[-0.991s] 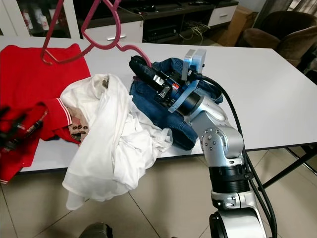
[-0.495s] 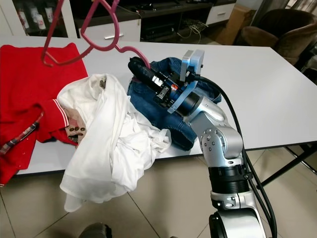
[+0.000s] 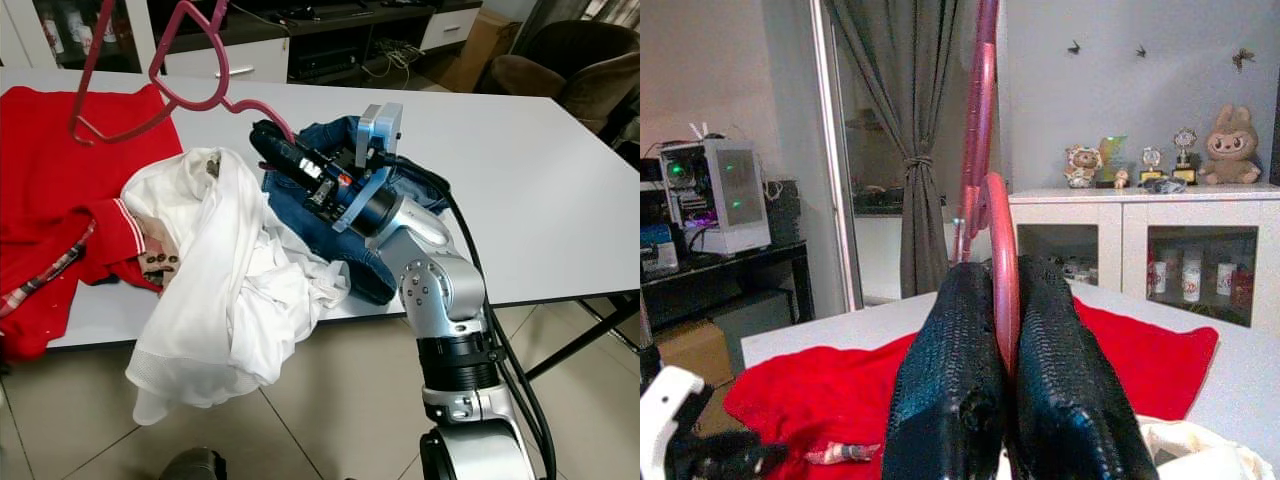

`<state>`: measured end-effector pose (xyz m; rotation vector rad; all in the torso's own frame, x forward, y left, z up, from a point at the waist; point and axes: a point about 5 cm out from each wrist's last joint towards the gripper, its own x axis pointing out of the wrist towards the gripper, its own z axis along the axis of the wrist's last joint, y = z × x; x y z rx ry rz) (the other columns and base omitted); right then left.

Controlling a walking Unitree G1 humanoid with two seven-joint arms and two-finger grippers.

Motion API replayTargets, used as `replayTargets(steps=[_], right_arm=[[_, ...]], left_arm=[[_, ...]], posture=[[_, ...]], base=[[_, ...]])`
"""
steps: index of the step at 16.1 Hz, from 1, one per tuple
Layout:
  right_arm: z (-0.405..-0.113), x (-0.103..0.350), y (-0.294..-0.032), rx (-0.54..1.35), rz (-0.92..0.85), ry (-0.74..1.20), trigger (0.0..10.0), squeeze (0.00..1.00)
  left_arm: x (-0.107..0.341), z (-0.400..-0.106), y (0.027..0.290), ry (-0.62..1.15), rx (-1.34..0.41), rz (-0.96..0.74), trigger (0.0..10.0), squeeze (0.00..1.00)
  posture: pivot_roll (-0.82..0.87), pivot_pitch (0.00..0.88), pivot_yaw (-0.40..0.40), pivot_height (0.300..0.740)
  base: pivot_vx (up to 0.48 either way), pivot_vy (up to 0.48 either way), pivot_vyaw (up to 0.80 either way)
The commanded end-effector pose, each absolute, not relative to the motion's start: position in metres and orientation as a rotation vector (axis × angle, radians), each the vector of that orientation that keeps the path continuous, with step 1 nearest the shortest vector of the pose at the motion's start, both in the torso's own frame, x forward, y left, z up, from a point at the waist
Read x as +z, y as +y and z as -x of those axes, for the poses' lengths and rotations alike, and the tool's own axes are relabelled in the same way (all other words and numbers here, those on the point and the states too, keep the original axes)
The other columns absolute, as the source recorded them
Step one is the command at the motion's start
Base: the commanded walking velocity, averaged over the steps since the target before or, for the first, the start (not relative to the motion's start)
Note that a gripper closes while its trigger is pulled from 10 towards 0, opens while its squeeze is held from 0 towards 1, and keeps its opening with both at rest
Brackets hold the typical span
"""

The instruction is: Hang hanger

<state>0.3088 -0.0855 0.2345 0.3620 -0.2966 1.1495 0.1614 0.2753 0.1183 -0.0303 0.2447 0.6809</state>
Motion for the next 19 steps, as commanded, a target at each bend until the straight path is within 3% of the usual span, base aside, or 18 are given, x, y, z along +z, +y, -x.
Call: replayTargets(steps=[1, 7, 8, 9, 10, 15, 18, 19], right_arm=[[-0.31, 0.239, -0.088, 1.146, -0.341, -0.316, 10.0, 0.0], [-0.31, 0.24, -0.09, 1.134, -0.335, -0.321, 10.0, 0.0], [-0.31, 0.24, -0.09, 1.13, -0.336, -0.323, 10.0, 0.0], [-0.31, 0.24, -0.089, 1.127, -0.337, -0.324, 10.0, 0.0], [-0.311, 0.24, -0.09, 1.12, -0.335, -0.325, 10.0, 0.0], [-0.312, 0.24, -0.091, 1.105, -0.329, -0.33, 10.0, 0.0], [-0.313, 0.24, -0.094, 1.089, -0.327, -0.332, 10.0, 0.0], [-0.313, 0.239, -0.094, 1.084, -0.326, -0.331, 10.0, 0.0]], left_arm=[[0.111, -0.162, 0.269, 0.287, 0.666, 0.05, 10.0, 0.0], [0.095, -0.176, 0.249, 0.38, 0.522, 0.122, 10.0, 0.0], [0.093, -0.177, 0.245, 0.395, 0.488, 0.143, 4.0, 0.0], [0.093, -0.178, 0.244, 0.388, 0.464, 0.149, 1.0, 0.0], [0.096, -0.182, 0.242, 0.381, 0.391, 0.135, 0.0, 0.0], [0.108, -0.194, 0.243, 0.346, 0.187, 0.019, 0.0, 0.0], [0.11, -0.197, 0.248, 0.332, 0.171, -0.003, 0.0, 0.0], [0.113, -0.198, 0.261, 0.314, 0.196, -0.03, 0.0, 0.0]], posture=[[0.22, 0.045, -0.084, 0.74], [0.21, 0.039, -0.076, 0.74], [0.2, 0.035, -0.068, 0.74], [0.2, 0.034, -0.066, 0.74], [0.2, 0.033, -0.065, 0.74], [0.2, 0.028, -0.057, 0.74], [0.19, 0.029, -0.055, 0.74], [0.19, 0.029, -0.055, 0.74]], base=[[0.0, 0.0, 0.0], [0.0, 0.0, 0.0], [0.0, 0.0, 0.0], [0.0, 0.0, 0.0], [0.0, 0.0, 0.0], [0.0, 0.0, 0.0], [0.0, 0.0, 0.0], [0.0, 0.0, 0.0]])
